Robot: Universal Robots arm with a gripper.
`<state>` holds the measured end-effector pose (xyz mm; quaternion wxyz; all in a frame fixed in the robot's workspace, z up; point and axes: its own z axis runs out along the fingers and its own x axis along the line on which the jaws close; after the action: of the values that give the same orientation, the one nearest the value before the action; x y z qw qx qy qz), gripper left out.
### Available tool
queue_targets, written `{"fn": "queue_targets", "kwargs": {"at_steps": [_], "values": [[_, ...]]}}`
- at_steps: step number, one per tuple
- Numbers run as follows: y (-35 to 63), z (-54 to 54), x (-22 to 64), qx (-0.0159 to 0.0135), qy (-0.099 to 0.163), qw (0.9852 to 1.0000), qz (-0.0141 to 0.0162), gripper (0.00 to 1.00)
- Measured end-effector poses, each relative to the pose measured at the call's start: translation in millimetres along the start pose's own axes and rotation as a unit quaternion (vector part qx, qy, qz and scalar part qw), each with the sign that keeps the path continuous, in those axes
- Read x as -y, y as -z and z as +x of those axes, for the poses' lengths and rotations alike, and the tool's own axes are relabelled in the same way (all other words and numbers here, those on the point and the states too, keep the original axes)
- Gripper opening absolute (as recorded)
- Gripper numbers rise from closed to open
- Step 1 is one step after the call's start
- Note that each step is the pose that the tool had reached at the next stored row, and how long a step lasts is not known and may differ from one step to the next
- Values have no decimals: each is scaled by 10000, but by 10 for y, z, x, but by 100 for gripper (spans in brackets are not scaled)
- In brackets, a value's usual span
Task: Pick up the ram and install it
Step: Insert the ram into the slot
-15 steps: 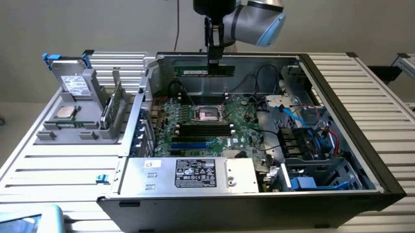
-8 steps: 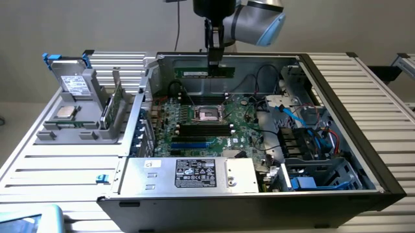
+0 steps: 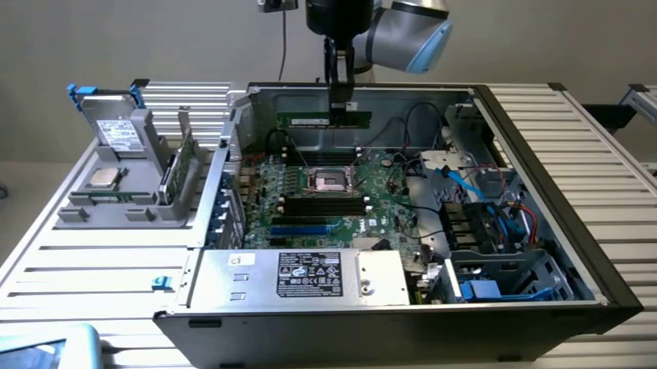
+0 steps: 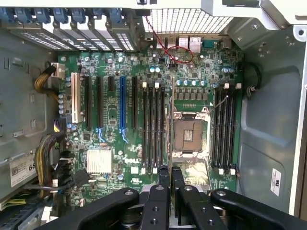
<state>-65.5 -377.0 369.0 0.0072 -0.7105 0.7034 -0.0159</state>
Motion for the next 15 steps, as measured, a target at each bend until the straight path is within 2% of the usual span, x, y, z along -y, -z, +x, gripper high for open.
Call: {"fn": "queue_targets", "kwargs": {"at_steps": [6, 15], "values": [[-55, -1, -1, 0, 0, 10000, 22, 14], [-99, -1, -1, 0, 0, 10000, 26, 14]]}}
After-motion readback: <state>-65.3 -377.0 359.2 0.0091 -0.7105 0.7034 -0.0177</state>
